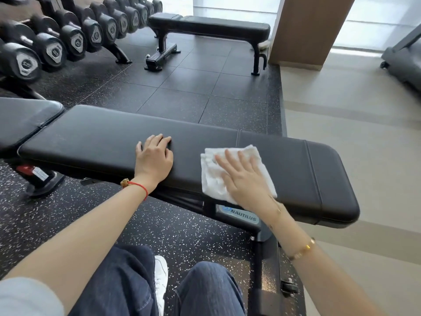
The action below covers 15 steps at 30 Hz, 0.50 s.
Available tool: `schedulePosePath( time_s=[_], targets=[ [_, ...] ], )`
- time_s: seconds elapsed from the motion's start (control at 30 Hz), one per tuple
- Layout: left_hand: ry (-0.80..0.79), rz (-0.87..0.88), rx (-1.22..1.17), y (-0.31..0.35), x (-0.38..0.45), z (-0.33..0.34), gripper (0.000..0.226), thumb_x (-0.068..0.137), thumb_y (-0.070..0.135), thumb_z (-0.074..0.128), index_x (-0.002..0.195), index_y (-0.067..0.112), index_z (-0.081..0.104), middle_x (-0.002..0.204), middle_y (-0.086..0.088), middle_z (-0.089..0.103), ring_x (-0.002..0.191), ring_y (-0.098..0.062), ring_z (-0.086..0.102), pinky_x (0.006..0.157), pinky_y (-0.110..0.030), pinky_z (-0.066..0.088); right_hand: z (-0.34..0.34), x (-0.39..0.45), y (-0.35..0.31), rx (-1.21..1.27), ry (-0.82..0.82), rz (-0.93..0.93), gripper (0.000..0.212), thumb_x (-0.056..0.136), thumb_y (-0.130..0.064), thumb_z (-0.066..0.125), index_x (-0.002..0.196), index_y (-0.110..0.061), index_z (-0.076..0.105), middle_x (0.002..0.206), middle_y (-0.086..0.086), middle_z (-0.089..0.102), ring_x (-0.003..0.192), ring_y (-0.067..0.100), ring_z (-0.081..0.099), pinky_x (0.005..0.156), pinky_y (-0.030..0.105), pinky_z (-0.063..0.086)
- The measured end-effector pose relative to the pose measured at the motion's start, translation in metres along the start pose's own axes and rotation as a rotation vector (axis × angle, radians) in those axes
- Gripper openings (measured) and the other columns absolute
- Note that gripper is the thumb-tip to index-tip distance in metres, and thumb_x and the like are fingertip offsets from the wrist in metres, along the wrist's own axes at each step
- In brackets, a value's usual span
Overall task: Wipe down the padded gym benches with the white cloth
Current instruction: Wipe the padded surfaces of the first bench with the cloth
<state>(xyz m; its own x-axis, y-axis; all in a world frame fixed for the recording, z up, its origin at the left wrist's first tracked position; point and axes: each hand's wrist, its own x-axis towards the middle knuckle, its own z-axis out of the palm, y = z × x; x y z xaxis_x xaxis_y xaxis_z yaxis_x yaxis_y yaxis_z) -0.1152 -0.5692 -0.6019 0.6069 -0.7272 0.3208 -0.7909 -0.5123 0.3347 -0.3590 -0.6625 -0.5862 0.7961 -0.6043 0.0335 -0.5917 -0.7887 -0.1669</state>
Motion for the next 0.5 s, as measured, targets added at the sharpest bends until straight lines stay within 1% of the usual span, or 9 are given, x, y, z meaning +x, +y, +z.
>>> schedulePosePath(
  time_s=[0.07, 0.13, 0.23, 0.3, 0.33, 0.4, 0.5],
  targets=[
    [-0.017, 0.0, 0.005, 0.001, 0.001, -0.002, 0.041, 0.095, 0.018, 0.047, 0.136, 0.018, 0.055, 0.148, -0.007, 0.048, 0.141, -0.024, 0.036, 0.118, -0.05, 0.02, -0.004, -0.023, 0.018, -0.003, 0.003, 0.018, 0.052, 0.106, -0.041, 0.012, 0.157, -0.04, 0.005, 0.166, -0.009, 0.0, 0.153, 0.022, -0.005, 0.122, 0.044, -0.01],
    [-0.018, 0.006, -0.018, 0.004, 0.001, -0.003, 0.038, 0.095, 0.02, 0.049, 0.132, 0.018, 0.058, 0.145, -0.007, 0.051, 0.139, -0.023, 0.04, 0.117, -0.05, 0.022, -0.01, -0.028, 0.051, -0.065, 0.024, 0.128, 0.052, 0.106, -0.039, 0.012, 0.157, -0.038, 0.005, 0.166, -0.007, 0.003, 0.154, 0.023, -0.001, 0.123, 0.045, -0.007],
    [-0.023, 0.065, -0.062, 0.022, -0.006, -0.004, 0.038, 0.093, 0.025, 0.053, 0.129, 0.019, 0.06, 0.141, -0.004, 0.055, 0.136, -0.021, 0.043, 0.116, -0.049, 0.025, -0.022, -0.003, 0.09, -0.089, 0.036, 0.351, 0.051, 0.107, -0.034, 0.017, 0.157, -0.031, 0.013, 0.166, 0.001, 0.009, 0.152, 0.028, 0.009, 0.122, 0.05, 0.001],
    [-0.041, 0.116, -0.09, 0.043, -0.013, -0.001, 0.04, 0.091, 0.027, 0.054, 0.13, 0.019, 0.059, 0.141, -0.003, 0.055, 0.136, -0.019, 0.042, 0.116, -0.048, 0.025, -0.027, 0.017, 0.093, -0.065, 0.031, 0.418, 0.05, 0.107, -0.035, 0.018, 0.157, -0.03, 0.014, 0.166, 0.002, 0.009, 0.151, 0.03, 0.009, 0.122, 0.051, 0.001],
    [-0.051, 0.14, -0.106, 0.055, -0.017, 0.002, 0.04, 0.092, 0.027, 0.054, 0.131, 0.02, 0.059, 0.141, -0.002, 0.054, 0.137, -0.018, 0.042, 0.117, -0.047, 0.024, -0.026, 0.023, 0.089, -0.051, 0.02, 0.416, 0.051, 0.107, -0.035, 0.018, 0.157, -0.031, 0.013, 0.166, 0.002, 0.008, 0.152, 0.03, 0.007, 0.121, 0.051, -0.002],
    [-0.067, 0.188, -0.142, 0.079, -0.025, 0.008, 0.041, 0.093, 0.028, 0.053, 0.133, 0.02, 0.057, 0.142, -0.001, 0.052, 0.138, -0.018, 0.04, 0.118, -0.047, 0.023, -0.02, 0.018, 0.079, -0.043, 0.004, 0.349, 0.051, 0.107, -0.036, 0.016, 0.157, -0.033, 0.009, 0.167, 0.0, 0.004, 0.153, 0.029, 0.003, 0.12, 0.049, -0.007],
    [-0.084, 0.247, -0.177, 0.109, -0.032, 0.017, 0.043, 0.094, 0.029, 0.05, 0.136, 0.02, 0.054, 0.144, -0.001, 0.05, 0.139, -0.018, 0.038, 0.119, -0.047, 0.021, -0.011, -0.026, 0.066, -0.045, 0.028, 0.242, 0.052, 0.106, -0.038, 0.015, 0.157, -0.038, 0.004, 0.167, -0.004, 0.001, 0.154, 0.025, -0.002, 0.119, 0.042, -0.013]
  ],
)
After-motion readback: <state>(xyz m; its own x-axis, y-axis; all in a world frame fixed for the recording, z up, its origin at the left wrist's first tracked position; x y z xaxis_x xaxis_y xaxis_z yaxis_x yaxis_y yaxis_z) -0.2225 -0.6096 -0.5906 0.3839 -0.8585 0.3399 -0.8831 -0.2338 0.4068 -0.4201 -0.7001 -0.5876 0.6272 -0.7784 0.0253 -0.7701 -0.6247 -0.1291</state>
